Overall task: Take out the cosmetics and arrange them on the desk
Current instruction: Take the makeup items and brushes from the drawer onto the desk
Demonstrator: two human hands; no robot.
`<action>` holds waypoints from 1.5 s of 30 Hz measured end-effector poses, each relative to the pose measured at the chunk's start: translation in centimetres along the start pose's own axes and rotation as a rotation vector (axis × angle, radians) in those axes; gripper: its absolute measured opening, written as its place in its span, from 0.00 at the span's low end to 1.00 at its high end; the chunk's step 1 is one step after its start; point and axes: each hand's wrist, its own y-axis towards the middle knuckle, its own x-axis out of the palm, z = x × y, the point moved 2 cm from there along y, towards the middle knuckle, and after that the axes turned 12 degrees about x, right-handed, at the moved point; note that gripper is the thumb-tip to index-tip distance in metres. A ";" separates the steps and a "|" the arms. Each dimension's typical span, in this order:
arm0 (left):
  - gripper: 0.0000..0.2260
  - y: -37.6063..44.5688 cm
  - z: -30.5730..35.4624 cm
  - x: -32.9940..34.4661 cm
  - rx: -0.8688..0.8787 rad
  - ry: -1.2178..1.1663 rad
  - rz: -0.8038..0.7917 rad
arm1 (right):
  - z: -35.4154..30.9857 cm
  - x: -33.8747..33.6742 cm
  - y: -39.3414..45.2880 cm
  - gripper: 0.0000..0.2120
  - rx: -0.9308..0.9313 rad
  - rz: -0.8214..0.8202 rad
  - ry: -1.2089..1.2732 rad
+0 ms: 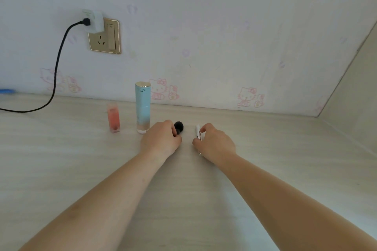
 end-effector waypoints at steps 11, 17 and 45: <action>0.06 -0.9 0.3 -0.7 -0.005 -0.096 0.024 | 0.9 -0.8 -0.8 0.26 0.050 0.018 0.281; 0.07 -3.7 2.9 -2.0 0.113 -0.244 0.126 | 4.8 -3.0 -3.2 0.12 0.018 -0.054 0.726; 0.06 -22.8 26.6 10.4 0.403 -0.798 -0.806 | 36.2 -11.4 -22.7 0.06 0.299 -0.428 0.597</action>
